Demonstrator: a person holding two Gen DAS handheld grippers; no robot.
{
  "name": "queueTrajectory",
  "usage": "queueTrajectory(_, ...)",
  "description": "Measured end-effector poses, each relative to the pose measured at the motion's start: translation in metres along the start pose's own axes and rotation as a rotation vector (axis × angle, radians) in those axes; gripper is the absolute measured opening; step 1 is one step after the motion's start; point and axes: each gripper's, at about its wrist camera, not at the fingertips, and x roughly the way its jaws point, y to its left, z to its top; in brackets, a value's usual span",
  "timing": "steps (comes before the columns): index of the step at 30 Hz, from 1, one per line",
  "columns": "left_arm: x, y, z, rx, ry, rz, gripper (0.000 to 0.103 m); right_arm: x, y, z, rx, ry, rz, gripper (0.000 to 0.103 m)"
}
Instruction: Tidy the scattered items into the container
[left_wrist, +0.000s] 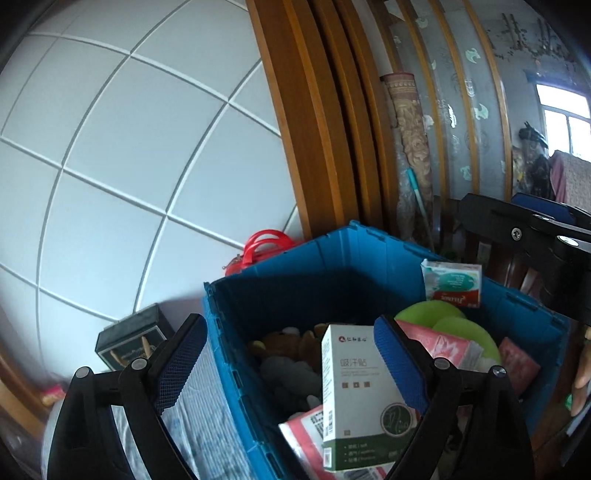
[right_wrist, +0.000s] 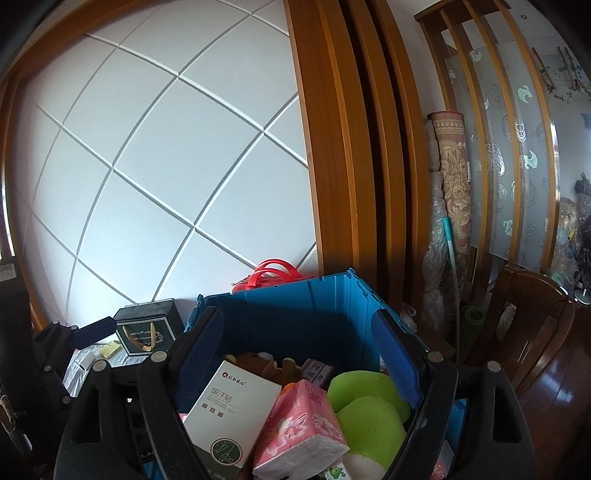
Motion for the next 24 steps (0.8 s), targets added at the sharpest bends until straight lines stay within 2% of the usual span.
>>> queueTrajectory(4, -0.010, 0.007, -0.010, -0.015, -0.004, 0.007, 0.093, -0.010, 0.001, -0.011, 0.019, -0.002, 0.021, 0.083)
queueTrajectory(17, -0.076, 0.049, -0.075, -0.062, -0.053, 0.042, 0.094, -0.094, 0.059, -0.079, -0.010, -0.094, 0.042, 0.084)
queueTrajectory(20, -0.098, 0.070, -0.092, -0.077, -0.058, 0.061, 0.101, -0.107, 0.088, -0.099, -0.022, -0.090, 0.060, 0.090)
queueTrajectory(24, -0.130, 0.108, -0.117, -0.108, -0.065, 0.107, 0.102, -0.116, 0.130, -0.117, -0.043, -0.075, 0.081, 0.090)
